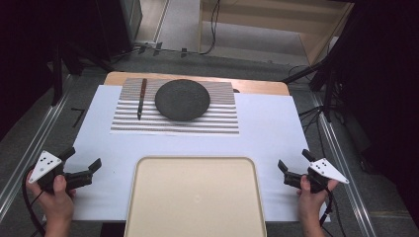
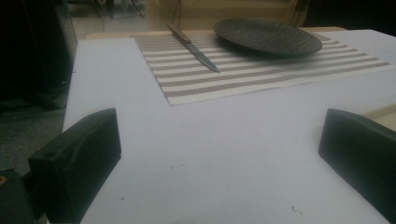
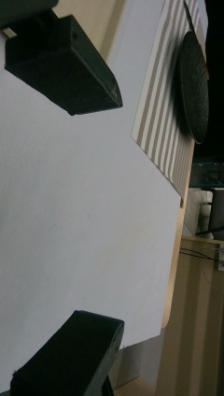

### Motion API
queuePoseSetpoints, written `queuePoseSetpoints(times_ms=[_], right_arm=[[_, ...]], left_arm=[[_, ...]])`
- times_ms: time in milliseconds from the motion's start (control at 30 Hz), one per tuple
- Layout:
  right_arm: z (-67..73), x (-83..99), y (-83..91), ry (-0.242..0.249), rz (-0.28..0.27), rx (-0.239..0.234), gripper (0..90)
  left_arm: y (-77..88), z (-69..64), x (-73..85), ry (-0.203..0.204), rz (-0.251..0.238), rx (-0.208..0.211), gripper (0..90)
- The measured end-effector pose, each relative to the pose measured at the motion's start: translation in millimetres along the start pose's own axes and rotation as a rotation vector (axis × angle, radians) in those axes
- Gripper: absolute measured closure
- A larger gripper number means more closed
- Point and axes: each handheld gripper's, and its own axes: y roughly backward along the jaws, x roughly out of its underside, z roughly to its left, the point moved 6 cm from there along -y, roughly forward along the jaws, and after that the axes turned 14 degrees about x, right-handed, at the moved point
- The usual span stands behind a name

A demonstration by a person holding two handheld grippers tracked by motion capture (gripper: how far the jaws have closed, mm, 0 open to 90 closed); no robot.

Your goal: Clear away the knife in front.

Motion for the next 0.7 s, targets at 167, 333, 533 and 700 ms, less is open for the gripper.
queuePoseSetpoints(times_ms=[167, 333, 533, 700], right_arm=[[1.7, 0.2, -0.2, 0.008, 0.001, -0.007, 0.0], [1.8, 0.4, 0.5, 0.001, 0.001, -0.015, 0.0], [2.1, 0.5, 0.3, 0.003, 0.002, -0.020, 0.0], [2.1, 0.5, 0.6, 0.002, 0.002, -0.023, 0.0]], left_arm=[[-1.4, -2.1, -5.1, 0.011, 0.012, -0.002, 0.0], [-9.2, -7.6, -20.2, 0.025, 0.025, -0.006, 0.0], [-24.1, -10.7, -38.4, 0.032, 0.039, 0.015, 0.0], [-37.8, -6.6, -53.3, 0.053, 0.056, 0.023, 0.0]])
